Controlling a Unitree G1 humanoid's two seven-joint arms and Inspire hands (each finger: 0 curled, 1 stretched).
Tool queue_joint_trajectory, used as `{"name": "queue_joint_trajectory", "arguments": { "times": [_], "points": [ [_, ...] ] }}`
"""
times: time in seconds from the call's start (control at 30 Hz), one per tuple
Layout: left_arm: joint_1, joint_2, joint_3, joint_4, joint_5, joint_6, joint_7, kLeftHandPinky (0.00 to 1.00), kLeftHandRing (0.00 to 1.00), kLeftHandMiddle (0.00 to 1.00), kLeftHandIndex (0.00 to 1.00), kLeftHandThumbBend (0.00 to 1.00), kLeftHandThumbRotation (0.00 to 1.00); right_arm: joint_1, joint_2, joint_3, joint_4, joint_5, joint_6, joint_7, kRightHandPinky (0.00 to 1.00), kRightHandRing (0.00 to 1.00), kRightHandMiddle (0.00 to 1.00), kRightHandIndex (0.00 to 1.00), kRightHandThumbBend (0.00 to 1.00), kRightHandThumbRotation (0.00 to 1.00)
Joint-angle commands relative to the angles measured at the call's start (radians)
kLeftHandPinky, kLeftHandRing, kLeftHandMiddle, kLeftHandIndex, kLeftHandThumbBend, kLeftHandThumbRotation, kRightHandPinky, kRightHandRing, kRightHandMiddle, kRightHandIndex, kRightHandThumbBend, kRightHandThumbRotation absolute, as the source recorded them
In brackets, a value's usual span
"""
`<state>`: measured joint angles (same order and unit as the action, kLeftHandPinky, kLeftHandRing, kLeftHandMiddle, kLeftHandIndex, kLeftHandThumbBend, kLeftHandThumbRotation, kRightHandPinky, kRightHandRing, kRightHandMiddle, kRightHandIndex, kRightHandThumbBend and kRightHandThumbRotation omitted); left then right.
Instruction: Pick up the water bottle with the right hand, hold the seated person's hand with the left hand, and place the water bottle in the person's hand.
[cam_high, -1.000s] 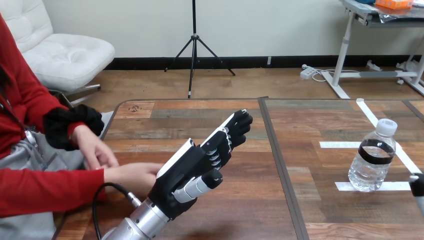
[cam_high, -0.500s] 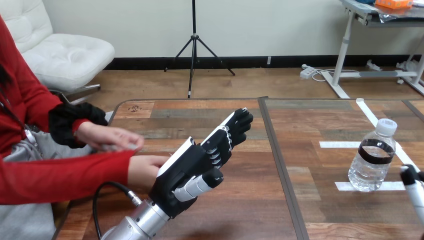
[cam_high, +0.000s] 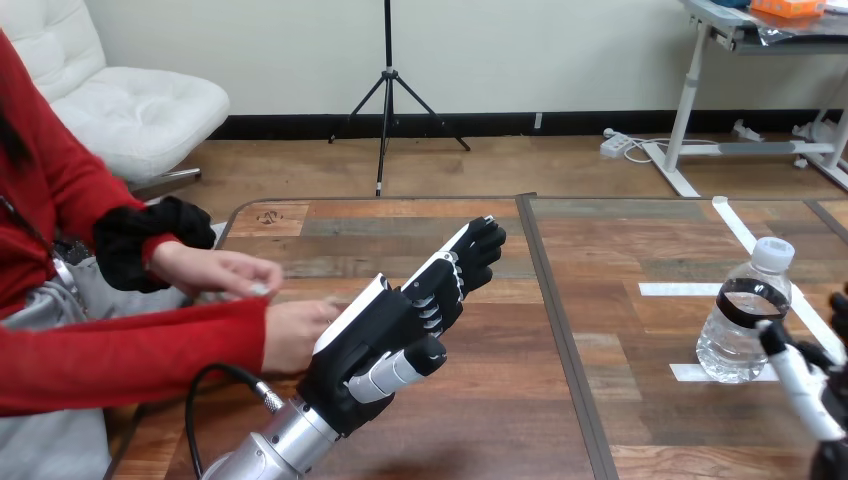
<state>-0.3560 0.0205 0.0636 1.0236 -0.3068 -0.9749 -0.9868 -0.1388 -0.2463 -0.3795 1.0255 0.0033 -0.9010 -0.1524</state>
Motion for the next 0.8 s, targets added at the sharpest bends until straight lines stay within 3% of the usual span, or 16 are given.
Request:
{"name": "queue_joint_trajectory", "arguments": {
  "times": [0.0,0.77],
  "points": [
    [-0.063,0.003,0.021,-0.009,-0.014,-0.003,0.004,1.00,1.00,1.00,1.00,1.00,0.81,-0.101,-0.029,0.030,0.013,-0.012,0.021,-0.003,0.81,0.95,0.92,0.95,1.00,0.57],
    [-0.063,0.006,0.030,-0.015,-0.017,-0.003,-0.007,1.00,1.00,1.00,1.00,1.00,0.80,-0.178,-0.048,0.106,0.068,-0.081,0.115,-0.059,0.84,0.96,0.94,0.98,1.00,0.56]
  ]
}}
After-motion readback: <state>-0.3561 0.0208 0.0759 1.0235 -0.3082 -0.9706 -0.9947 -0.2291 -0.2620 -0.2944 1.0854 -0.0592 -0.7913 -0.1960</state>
